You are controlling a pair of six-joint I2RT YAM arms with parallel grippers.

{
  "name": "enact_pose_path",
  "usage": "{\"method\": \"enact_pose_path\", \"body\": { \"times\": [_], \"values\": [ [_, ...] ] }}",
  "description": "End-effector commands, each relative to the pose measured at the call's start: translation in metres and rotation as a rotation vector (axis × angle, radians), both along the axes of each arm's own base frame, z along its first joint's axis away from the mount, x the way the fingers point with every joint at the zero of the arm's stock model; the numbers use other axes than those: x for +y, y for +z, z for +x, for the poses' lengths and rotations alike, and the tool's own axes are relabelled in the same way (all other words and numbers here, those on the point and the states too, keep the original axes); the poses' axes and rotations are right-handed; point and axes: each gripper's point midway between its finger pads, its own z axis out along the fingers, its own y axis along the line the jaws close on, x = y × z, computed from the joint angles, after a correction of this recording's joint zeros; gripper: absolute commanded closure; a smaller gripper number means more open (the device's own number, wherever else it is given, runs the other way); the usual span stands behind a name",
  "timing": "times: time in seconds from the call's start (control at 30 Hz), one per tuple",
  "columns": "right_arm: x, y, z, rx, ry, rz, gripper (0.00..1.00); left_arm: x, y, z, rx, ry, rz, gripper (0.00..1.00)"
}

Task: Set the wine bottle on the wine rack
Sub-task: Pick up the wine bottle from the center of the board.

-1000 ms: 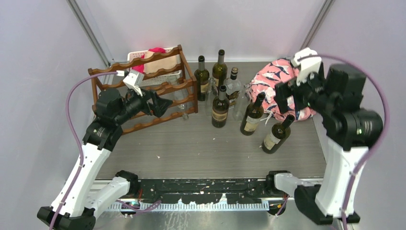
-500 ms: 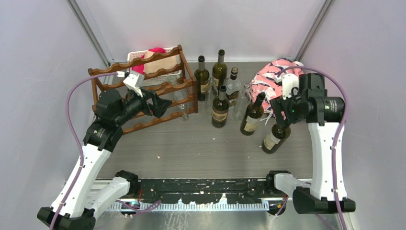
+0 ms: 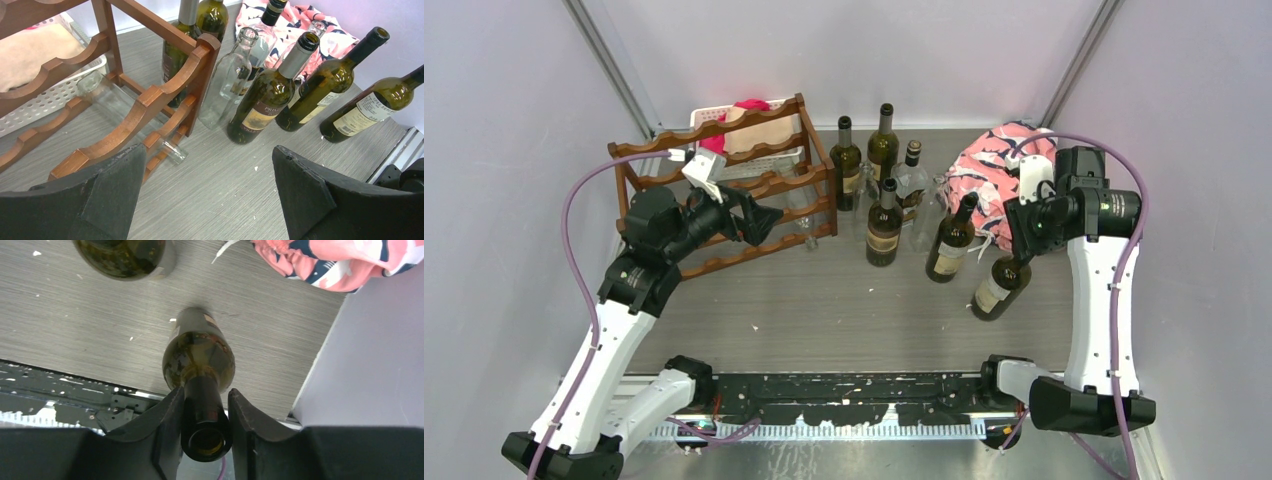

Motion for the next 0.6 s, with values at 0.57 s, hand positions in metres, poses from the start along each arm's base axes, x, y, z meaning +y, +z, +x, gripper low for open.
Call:
{"method": "enact_pose_path", "body": {
  "times": [0.57],
  "values": [
    [0.084,0.024,-0.036,0.073,0.258,0.398,0.99,-0.072,0.025,-0.071,-0.274,-0.517,-0.046,0.09]
  ]
}}
